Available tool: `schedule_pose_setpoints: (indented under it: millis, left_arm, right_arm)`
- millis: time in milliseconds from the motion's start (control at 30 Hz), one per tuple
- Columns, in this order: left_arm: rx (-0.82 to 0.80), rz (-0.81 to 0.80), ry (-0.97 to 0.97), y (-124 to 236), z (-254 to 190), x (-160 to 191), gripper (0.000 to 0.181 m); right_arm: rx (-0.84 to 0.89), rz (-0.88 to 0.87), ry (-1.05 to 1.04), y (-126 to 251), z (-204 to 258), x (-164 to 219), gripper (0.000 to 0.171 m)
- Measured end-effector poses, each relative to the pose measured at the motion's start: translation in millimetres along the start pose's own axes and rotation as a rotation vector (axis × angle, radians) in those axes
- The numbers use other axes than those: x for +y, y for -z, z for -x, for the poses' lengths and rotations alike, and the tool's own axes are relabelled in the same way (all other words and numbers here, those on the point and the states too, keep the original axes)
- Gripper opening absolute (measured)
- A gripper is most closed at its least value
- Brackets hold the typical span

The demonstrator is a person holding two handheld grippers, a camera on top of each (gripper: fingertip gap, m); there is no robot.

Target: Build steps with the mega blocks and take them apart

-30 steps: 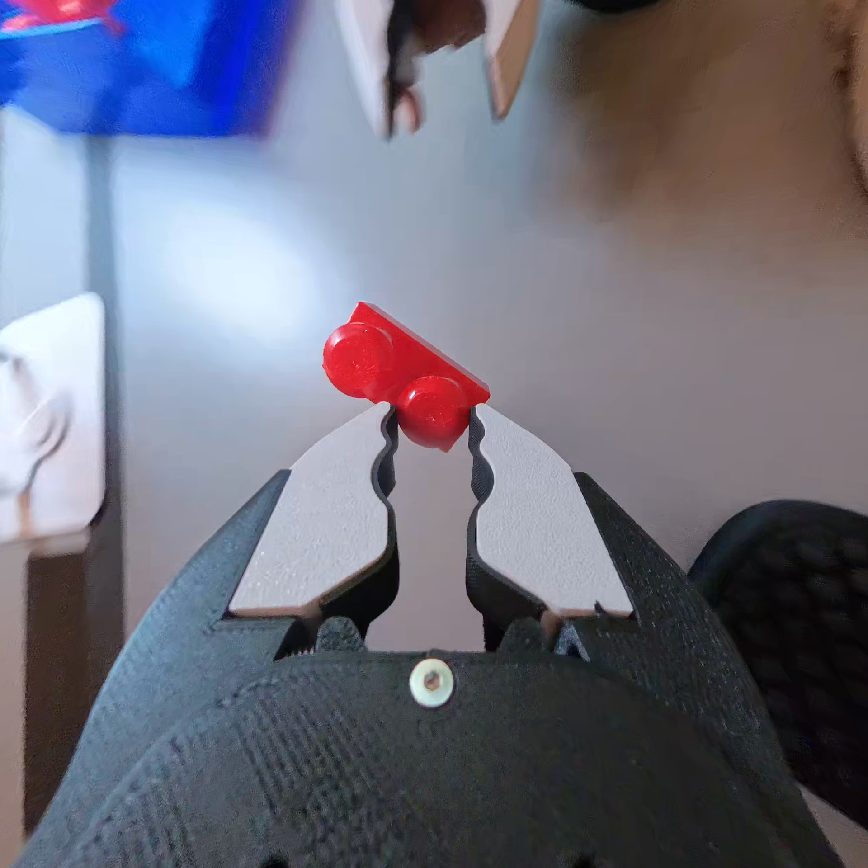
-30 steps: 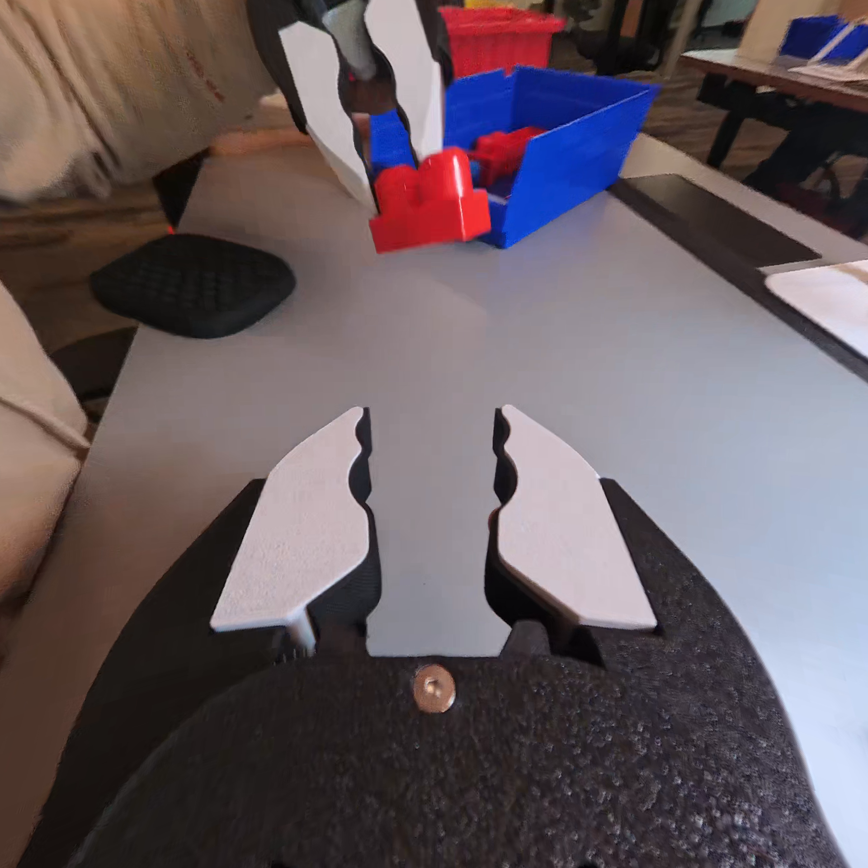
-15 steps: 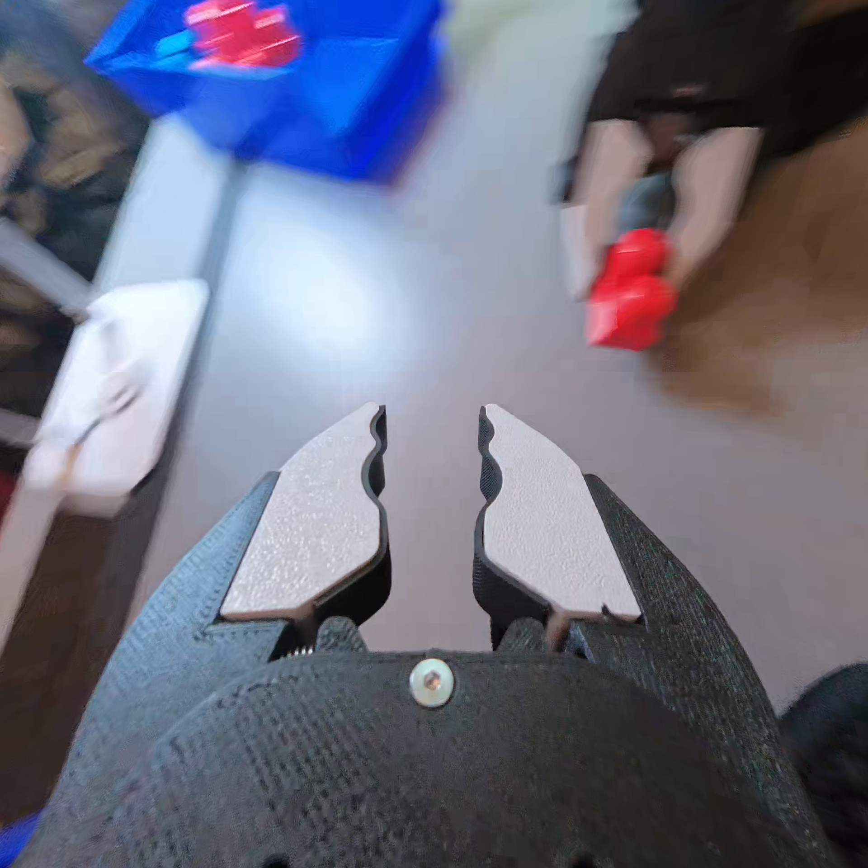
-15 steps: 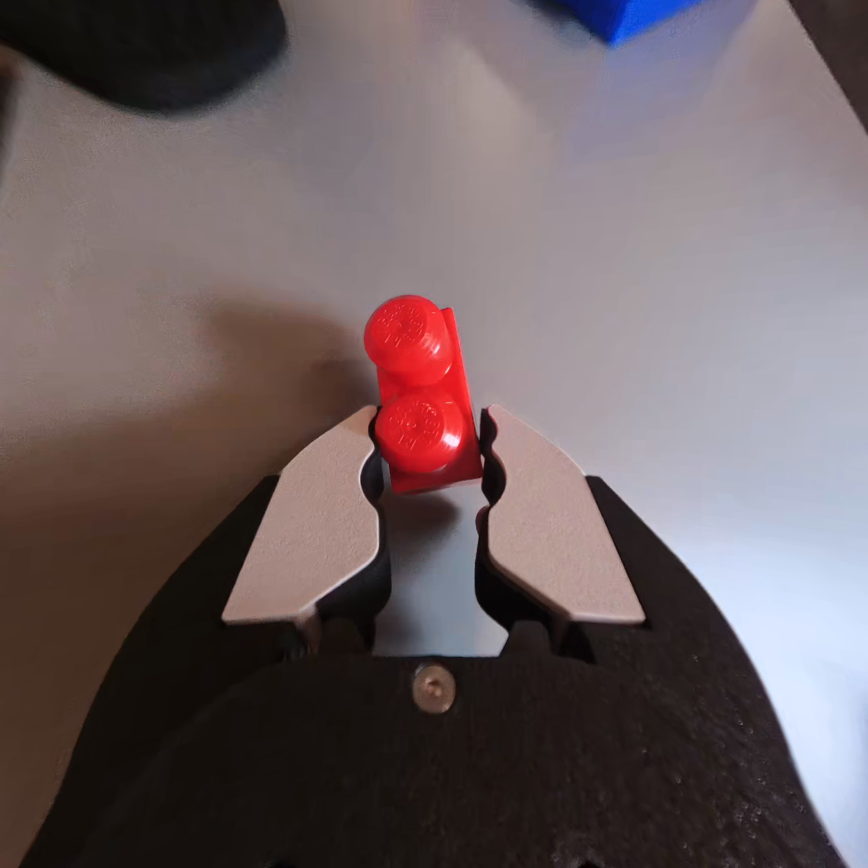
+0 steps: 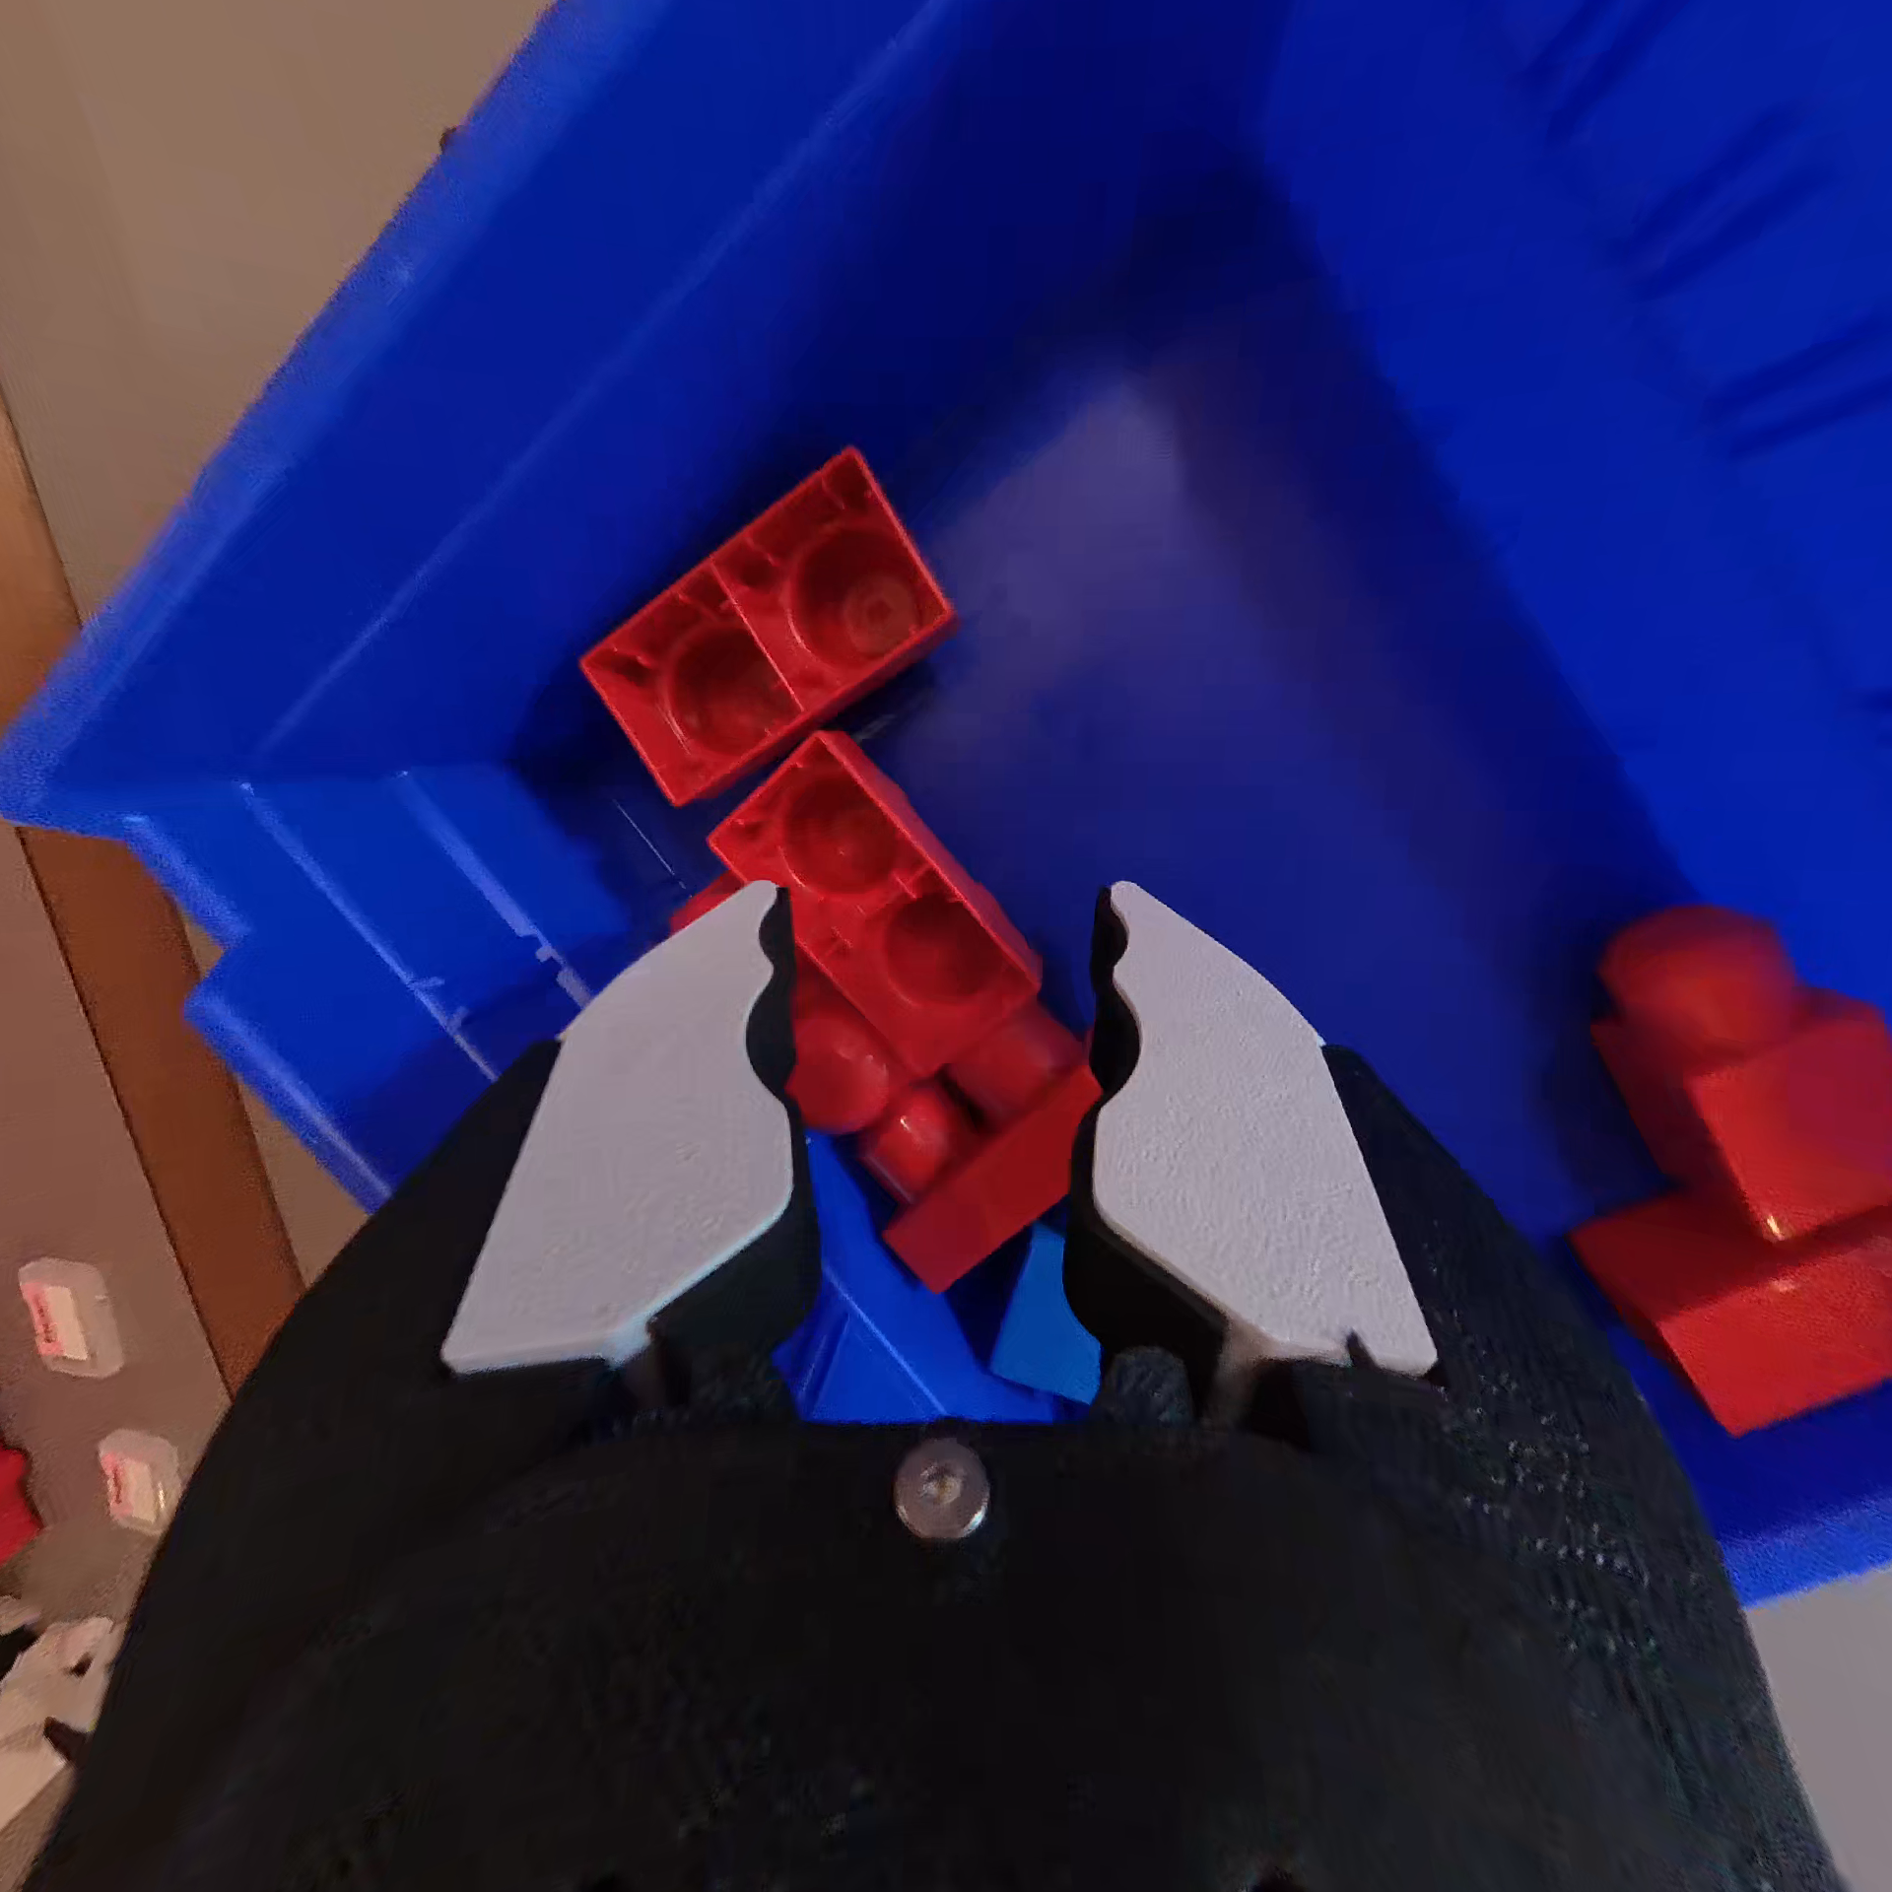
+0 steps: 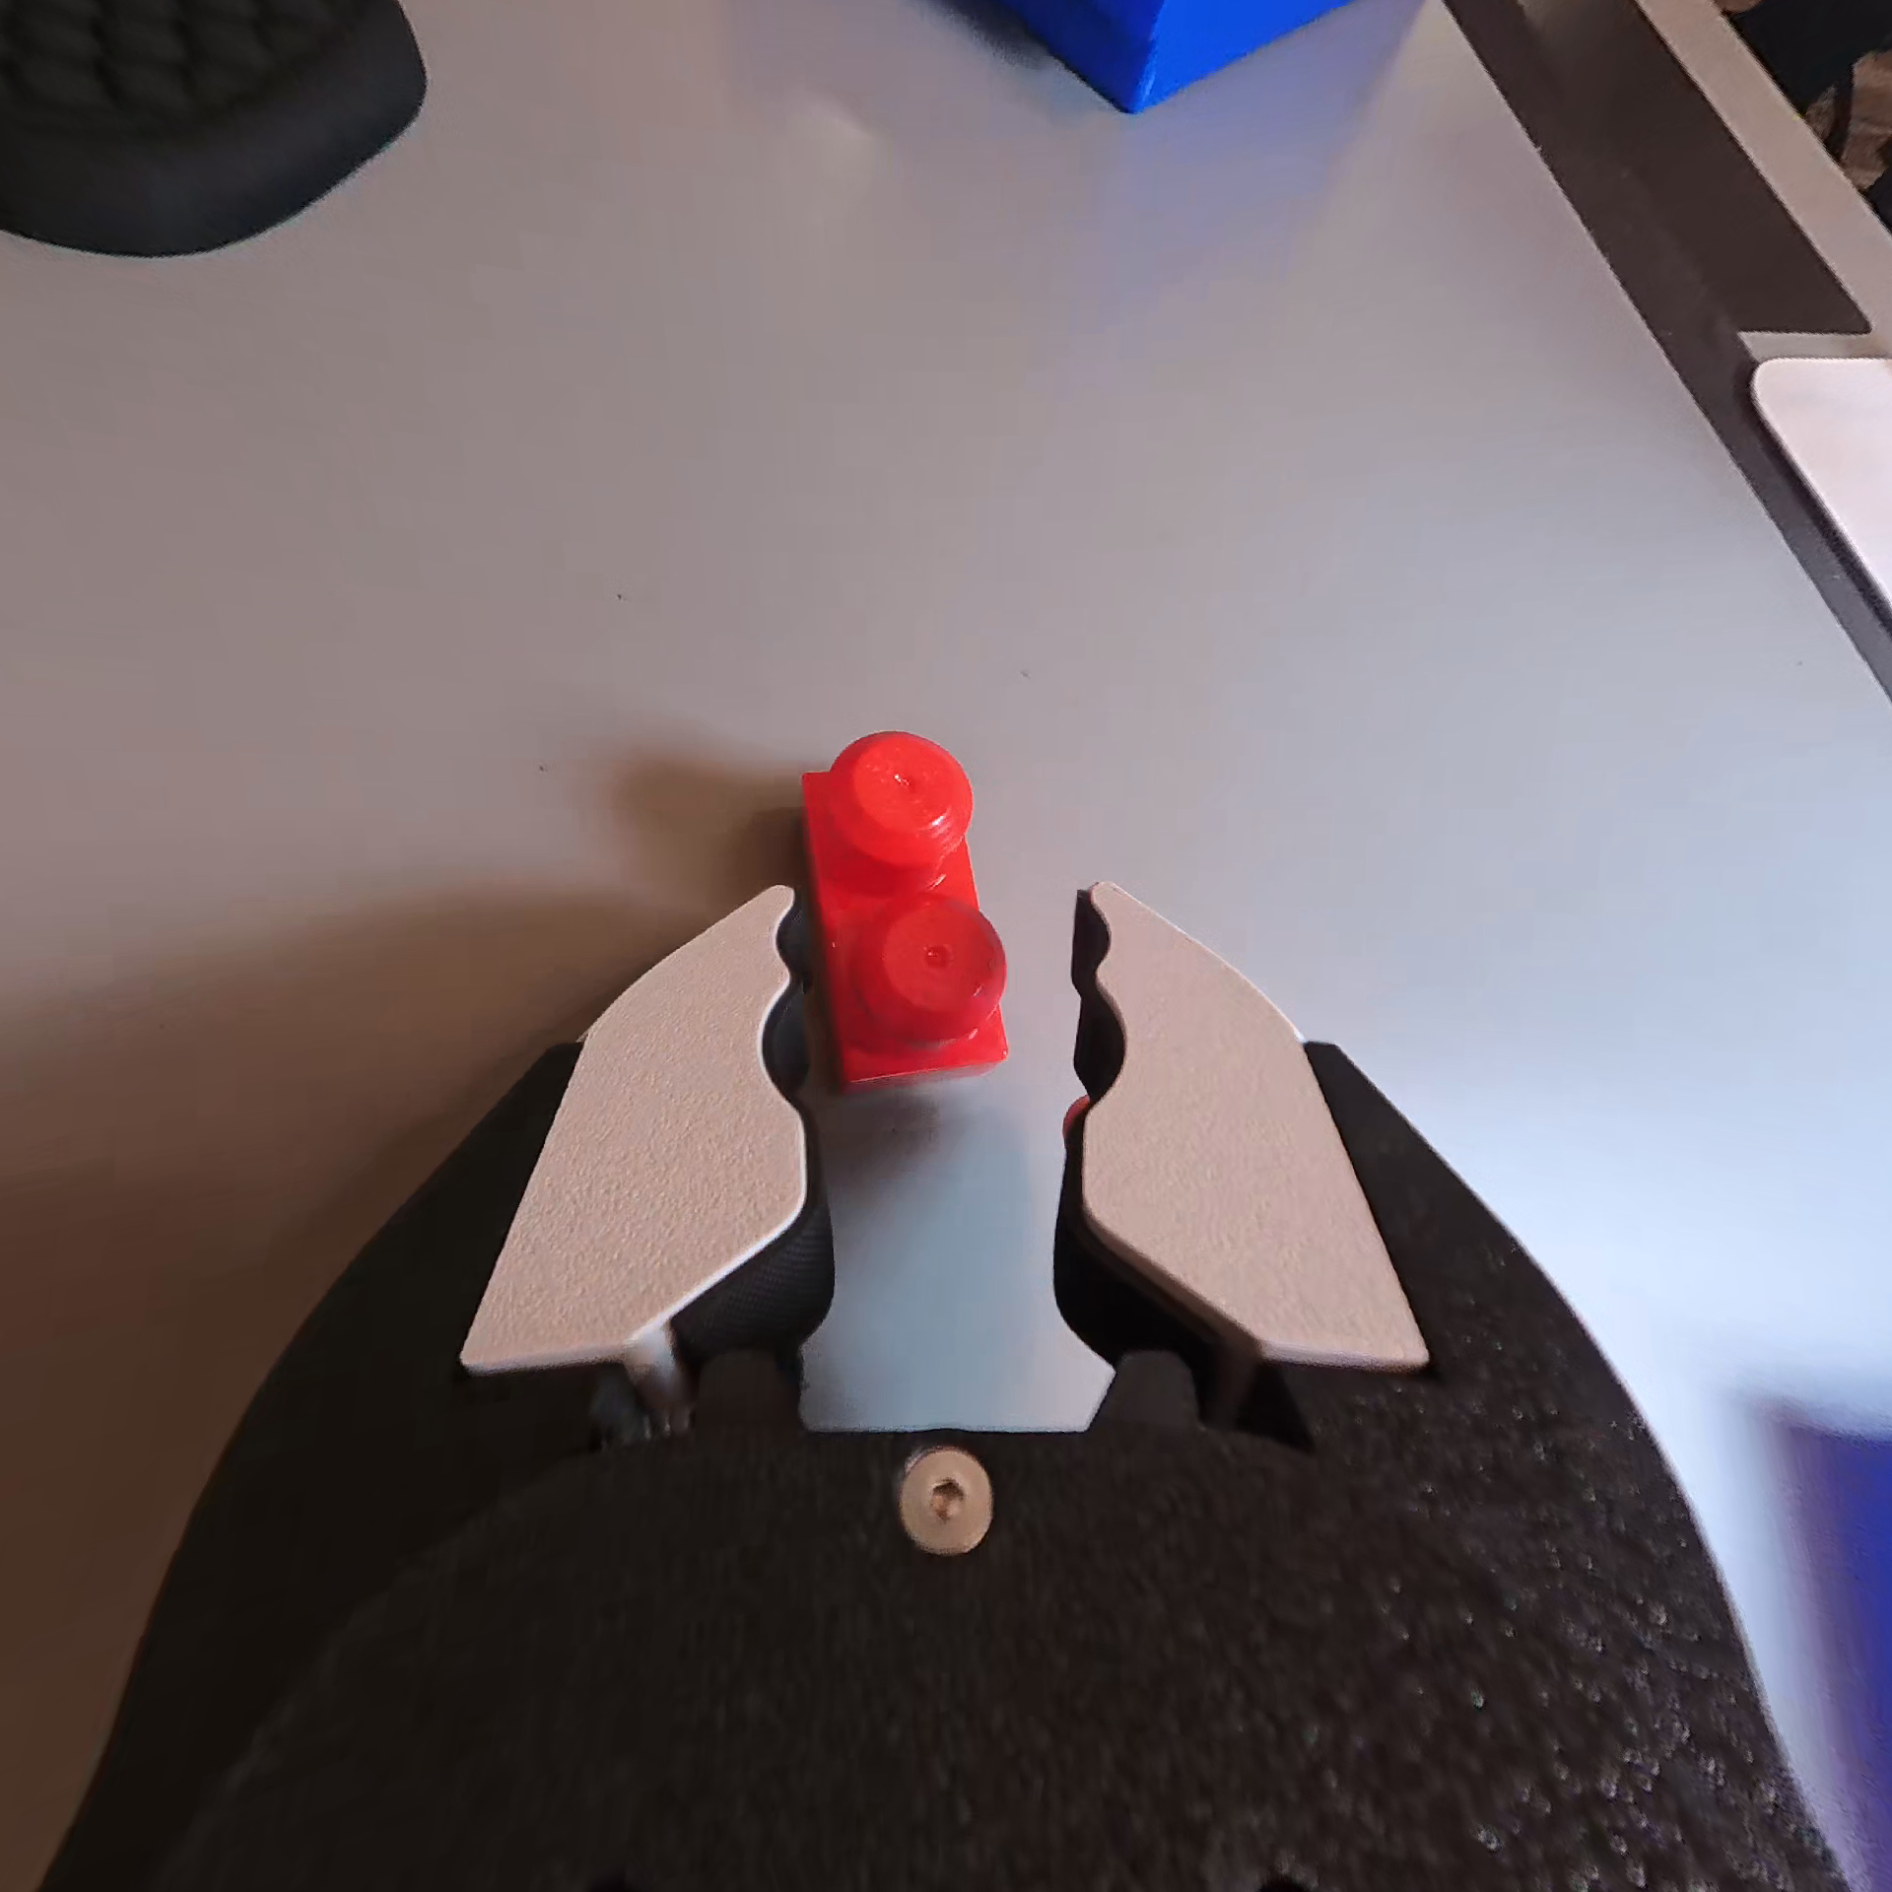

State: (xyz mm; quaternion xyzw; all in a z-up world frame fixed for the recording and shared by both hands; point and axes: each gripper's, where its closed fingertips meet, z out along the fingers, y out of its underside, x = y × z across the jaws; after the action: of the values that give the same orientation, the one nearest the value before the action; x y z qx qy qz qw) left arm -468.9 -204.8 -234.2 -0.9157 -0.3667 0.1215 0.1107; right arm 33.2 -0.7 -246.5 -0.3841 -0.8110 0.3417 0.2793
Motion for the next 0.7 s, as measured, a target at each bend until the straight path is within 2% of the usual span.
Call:
schedule_pose_setpoints:
  millis: [33, 100, 200, 300, 467, 567, 700]
  left_arm:
    - [-0.024, 0.03, 0.007, -6.7, 3.9, 2.3, 0.054]
    - [-0.054, 0.088, 0.011, -18.8, 8.1, 8.8, 0.039]
    - [-0.098, 0.07, -0.086, -22.3, 5.7, 3.9, 0.016]
    - [-0.133, -0.021, -0.188, -9.4, 0.3, -8.1, 0.013]
    - [-0.093, -0.175, -0.242, 27.5, -8.9, -16.7, 0.012]
    - [0.081, -0.413, -0.323, 73.4, -53.0, -27.8, 0.012]
    - [0.439, -0.827, -0.469, 162.5, -162.5, -13.8, 0.011]
  right_arm:
    - [-0.002, -0.002, -0.007, -0.5, -0.3, 0.7, 0.049]
    - [-0.013, -0.007, -0.023, -1.4, 0.7, 0.9, 0.049]
    - [-0.01, -0.01, -0.018, -1.3, 0.4, 1.1, 0.047]
    - [0.003, -0.032, -0.019, 1.8, -2.2, -1.9, 0.045]
    - [0.016, -0.076, -0.052, 7.1, -7.8, -7.8, 0.043]
    - [0.04, -0.122, -0.068, 12.3, -12.7, -15.3, 0.043]
    - [0.033, -0.241, -0.153, 21.5, -17.0, -32.9, 0.043]
